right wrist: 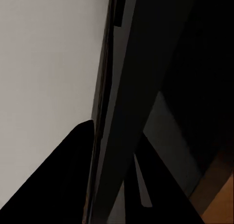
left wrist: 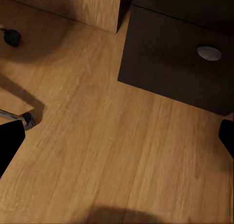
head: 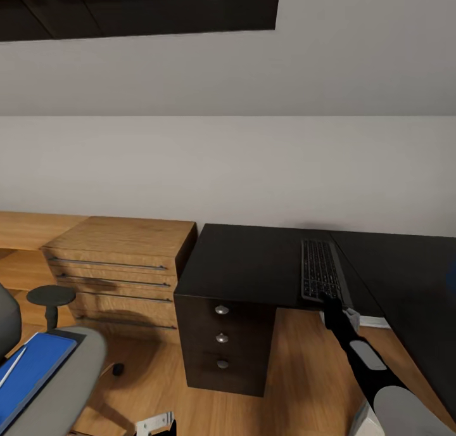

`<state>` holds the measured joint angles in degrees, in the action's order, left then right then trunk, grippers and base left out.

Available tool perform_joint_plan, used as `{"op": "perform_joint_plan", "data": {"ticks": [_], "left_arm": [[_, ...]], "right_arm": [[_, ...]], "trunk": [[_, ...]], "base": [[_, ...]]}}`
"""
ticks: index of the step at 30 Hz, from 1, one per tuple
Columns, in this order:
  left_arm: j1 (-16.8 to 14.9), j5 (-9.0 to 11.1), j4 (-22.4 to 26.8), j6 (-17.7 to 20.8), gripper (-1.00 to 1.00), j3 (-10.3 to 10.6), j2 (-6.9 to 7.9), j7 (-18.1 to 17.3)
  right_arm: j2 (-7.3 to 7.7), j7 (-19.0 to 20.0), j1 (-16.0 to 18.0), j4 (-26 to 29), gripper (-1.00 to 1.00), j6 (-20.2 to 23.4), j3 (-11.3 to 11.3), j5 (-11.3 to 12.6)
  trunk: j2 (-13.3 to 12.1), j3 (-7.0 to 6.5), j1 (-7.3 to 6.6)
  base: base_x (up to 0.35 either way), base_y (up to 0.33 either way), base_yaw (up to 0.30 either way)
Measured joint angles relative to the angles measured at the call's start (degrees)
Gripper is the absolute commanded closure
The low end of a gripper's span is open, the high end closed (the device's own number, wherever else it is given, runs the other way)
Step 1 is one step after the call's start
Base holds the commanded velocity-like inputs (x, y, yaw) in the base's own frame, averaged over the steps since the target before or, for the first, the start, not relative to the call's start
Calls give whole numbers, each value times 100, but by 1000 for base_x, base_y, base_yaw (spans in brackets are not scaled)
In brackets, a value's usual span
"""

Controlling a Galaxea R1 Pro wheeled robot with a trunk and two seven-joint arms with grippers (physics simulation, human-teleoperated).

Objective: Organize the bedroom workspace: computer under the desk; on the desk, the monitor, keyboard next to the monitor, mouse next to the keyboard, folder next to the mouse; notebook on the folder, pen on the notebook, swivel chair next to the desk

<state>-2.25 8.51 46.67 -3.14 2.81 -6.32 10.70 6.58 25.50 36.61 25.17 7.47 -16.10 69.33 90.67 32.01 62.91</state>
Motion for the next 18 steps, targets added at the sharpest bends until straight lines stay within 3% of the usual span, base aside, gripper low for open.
{"op": "perform_joint_plan", "data": {"ticks": [13,18], "left_arm": [[0,-1,11,-5,-100,-104,-30,-9],[-1,-5,10,-2,-100,-105,-30,-9]], "right_arm": [[66,28,-29,-21,100,112,106,181],[71,-27,-36,33,100,131,99,268]], "trunk": [[0,-2,0],[0,-1,2]], "base": [[0,0,0],[-134,0,0]]}}
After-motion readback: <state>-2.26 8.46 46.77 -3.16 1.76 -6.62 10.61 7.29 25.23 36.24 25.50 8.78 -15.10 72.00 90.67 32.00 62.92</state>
